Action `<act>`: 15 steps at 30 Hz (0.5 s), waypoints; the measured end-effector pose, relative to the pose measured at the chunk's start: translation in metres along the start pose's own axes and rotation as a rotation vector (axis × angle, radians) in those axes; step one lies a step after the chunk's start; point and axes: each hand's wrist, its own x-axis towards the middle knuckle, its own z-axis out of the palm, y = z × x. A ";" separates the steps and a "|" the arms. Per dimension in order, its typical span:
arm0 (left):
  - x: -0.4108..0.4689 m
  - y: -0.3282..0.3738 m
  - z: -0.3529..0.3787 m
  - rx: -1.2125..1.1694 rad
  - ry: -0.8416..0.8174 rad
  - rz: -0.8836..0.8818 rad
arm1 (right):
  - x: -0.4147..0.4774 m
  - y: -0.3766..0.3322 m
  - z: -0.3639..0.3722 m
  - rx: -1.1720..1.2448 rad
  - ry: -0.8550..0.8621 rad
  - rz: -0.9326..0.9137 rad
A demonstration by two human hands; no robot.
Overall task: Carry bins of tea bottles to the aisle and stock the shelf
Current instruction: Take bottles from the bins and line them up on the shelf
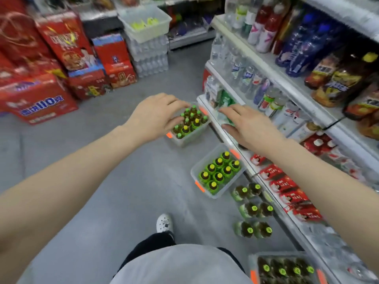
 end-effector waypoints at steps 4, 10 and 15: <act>0.014 -0.075 0.021 -0.036 -0.043 -0.065 | 0.074 0.000 0.036 0.050 -0.002 0.065; 0.057 -0.155 0.089 -0.110 -0.109 -0.154 | 0.148 0.042 0.113 0.102 -0.044 0.163; 0.112 -0.218 0.169 -0.169 -0.213 -0.222 | 0.203 0.095 0.206 0.202 -0.158 0.222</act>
